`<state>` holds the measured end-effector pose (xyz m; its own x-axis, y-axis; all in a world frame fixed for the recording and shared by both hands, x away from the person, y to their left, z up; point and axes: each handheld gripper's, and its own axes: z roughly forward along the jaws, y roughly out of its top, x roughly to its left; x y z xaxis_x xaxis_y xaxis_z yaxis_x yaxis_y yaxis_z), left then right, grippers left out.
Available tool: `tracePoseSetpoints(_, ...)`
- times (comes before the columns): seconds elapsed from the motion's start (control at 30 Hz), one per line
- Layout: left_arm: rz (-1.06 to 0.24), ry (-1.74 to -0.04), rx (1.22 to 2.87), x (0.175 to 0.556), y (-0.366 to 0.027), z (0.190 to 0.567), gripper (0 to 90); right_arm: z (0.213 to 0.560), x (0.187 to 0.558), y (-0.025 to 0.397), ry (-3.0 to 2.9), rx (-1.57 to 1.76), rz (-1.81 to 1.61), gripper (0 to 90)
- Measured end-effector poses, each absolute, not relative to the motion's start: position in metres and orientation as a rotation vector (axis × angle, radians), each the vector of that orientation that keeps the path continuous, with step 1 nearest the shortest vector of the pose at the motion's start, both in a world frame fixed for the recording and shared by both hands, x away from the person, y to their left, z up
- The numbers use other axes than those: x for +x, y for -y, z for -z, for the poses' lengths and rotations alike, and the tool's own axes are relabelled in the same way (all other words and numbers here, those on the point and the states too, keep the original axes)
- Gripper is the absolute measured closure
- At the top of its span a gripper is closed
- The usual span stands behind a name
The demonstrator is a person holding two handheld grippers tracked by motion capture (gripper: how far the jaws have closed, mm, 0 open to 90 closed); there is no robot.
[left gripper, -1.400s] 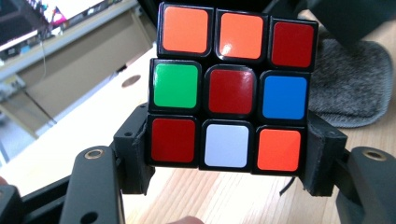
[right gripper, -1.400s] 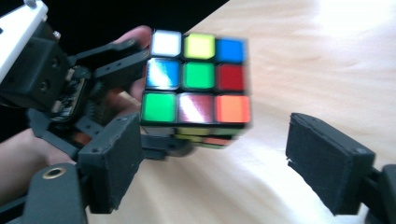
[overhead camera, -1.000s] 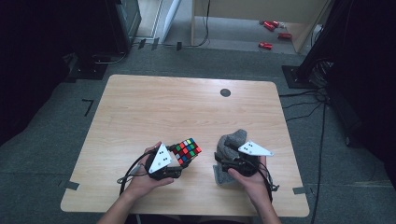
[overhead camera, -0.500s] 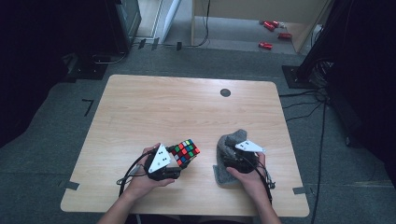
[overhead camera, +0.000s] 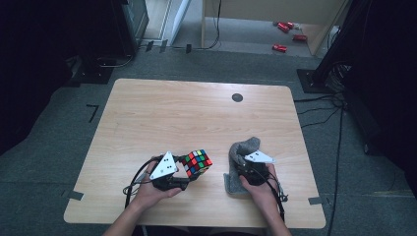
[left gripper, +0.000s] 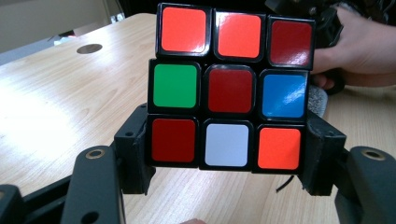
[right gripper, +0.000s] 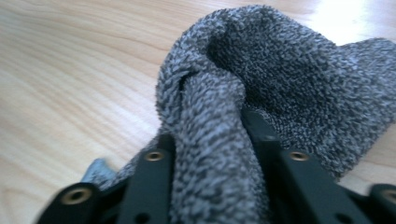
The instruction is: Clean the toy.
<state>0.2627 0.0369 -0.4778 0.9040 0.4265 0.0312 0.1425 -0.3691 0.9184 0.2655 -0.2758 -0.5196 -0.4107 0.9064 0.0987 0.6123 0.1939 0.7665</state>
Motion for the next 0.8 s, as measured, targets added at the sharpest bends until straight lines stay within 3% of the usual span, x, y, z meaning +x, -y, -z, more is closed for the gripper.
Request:
tracePoseSetpoints(0.1,-0.311,-0.417,1.955,0.263,-0.037,0.479,34.8,0.510,0.261,0.272,-2.107,1.391,-1.157,77.4)
tracePoseSetpoints(0.47,-0.287,-0.340,2.003,0.255,-0.024,0.482,34.7,0.454,0.225,0.228,-2.092,1.167,-1.571,76.9)
tracePoseSetpoints(0.8,-0.291,-0.337,2.009,0.255,-0.023,0.483,34.7,0.464,0.231,0.238,-2.066,1.315,-1.682,76.5)
